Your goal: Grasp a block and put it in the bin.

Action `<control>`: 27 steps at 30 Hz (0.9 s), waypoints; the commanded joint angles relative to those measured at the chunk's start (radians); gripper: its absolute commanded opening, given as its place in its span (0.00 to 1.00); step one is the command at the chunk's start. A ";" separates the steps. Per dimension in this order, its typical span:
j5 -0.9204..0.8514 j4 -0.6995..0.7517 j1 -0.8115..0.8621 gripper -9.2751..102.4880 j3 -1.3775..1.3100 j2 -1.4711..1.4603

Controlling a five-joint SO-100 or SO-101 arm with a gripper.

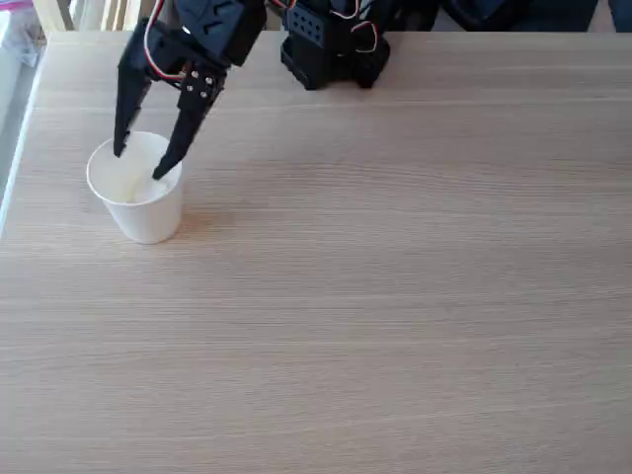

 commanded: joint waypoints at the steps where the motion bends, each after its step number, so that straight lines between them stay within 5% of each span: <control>1: 0.014 -0.034 -0.026 0.24 -0.003 0.041; 7: 0.020 -0.109 -0.095 0.09 0.041 0.120; 19: 0.179 -0.132 -0.368 0.09 0.377 0.509; 27: 0.222 0.138 -0.578 0.09 0.538 0.793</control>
